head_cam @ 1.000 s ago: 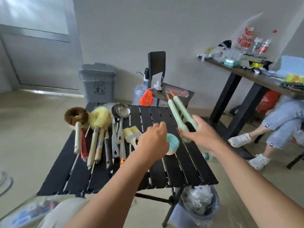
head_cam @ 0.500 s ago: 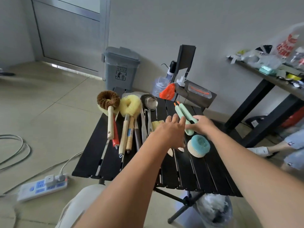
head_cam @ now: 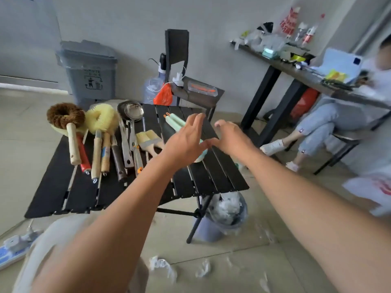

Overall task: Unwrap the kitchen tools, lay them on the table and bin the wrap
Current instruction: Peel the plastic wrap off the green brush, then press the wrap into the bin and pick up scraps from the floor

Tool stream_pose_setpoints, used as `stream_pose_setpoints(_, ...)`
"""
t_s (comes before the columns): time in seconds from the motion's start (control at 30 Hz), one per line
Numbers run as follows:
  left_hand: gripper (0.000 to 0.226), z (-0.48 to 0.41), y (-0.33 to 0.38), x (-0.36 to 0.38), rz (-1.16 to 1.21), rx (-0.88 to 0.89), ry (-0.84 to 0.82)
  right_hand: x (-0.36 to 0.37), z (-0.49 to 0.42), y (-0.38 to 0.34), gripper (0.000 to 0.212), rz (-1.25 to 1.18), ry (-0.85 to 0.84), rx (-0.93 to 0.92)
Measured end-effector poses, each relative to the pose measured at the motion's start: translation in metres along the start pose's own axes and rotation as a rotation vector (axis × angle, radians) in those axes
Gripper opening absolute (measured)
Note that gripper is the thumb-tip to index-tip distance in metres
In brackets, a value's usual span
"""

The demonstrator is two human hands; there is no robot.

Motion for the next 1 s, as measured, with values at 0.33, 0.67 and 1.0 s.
stream_pose_setpoints(0.33, 0.036, 0.027, 0.130, 0.141, 0.090, 0.335, -0.181, -0.004, 0.134, 0.209, 0.046, 0.001, -0.033, 0.350)
stream_pose_setpoints(0.67, 0.065, 0.104, 0.102, 0.426, 0.076, -0.213, -1.011, 0.148, 0.240, 0.365, 0.048, -0.127, -0.338, 0.584)
stream_pose_setpoints(1.0, 0.128, 0.153, 0.003, 0.609, -0.376, -0.417, -1.115, 0.347, 0.290, 0.446, 0.071, -0.163, -0.706, 0.595)
Point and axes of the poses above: each hand's wrist, its own z-axis away from the middle knuckle, its own x-axis out of the palm, y = z × x, the point moved 6 cm from there along -z, towards the middle knuckle, and after that the axes turned 3 degrees about -y, right-handed, at the moved point
